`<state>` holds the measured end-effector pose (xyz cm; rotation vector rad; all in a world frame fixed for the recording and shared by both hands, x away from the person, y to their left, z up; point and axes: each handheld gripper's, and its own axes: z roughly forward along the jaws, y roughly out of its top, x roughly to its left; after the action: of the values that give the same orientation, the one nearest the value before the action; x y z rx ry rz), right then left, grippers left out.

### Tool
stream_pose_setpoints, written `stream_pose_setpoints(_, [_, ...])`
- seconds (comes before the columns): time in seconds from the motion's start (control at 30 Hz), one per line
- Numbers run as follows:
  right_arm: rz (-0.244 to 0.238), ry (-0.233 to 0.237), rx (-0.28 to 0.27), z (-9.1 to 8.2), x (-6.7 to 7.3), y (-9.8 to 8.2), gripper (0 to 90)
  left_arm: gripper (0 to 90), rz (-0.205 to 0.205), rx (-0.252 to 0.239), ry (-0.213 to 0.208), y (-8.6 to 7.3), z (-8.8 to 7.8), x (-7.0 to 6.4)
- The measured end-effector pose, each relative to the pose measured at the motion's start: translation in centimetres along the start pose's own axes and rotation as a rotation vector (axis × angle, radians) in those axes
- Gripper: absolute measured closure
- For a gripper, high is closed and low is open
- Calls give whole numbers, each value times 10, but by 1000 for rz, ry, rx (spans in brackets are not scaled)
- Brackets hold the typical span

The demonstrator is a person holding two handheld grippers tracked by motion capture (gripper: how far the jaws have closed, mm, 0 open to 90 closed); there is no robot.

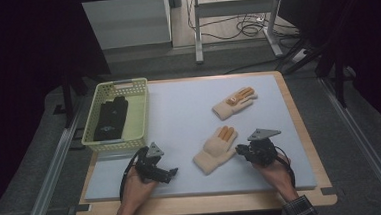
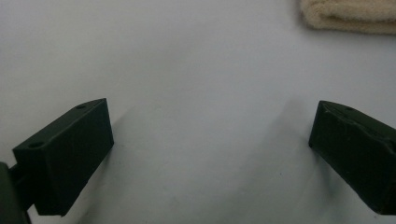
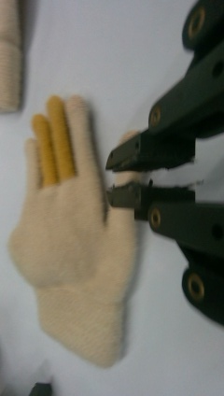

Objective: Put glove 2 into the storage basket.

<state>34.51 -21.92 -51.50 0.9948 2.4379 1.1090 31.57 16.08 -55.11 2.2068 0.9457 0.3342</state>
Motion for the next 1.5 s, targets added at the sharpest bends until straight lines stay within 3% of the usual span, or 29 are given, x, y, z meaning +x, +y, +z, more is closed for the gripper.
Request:
stream_pose_setpoints(0.2, [1, -11, 27, 13, 0, -6, 877, 0, 0, 0, 0, 0, 0, 0])
stream_pose_setpoints(0.6, [-1, -42, 19, 46, -13, 22, 854, 0, 0, 0, 0, 0, 0, 0])
stream_pose_setpoints(0.9, [13, -8, 3, 75, -14, 44, 850, 0, 0, 1, 0, 0, 0, 0])
stream_pose_setpoints(1.07, [-26, 2, 11, 82, -11, 54, 801, 0, 0, 0, 0, 0, 0, 0])
stream_pose_setpoints(1.17, [0, -40, -10, 74, -24, 58, 726, 0, 0, 1, -1, 0, 0, 0])
stream_pose_setpoints(1.27, [56, -92, -26, 69, -43, 63, 643, 0, 0, 1, -1, 0, 0, 0])
stream_pose_setpoints(1.5, [123, -191, -42, 75, -82, 82, 503, 0, 0, 1, -1, 0, 0, 0])
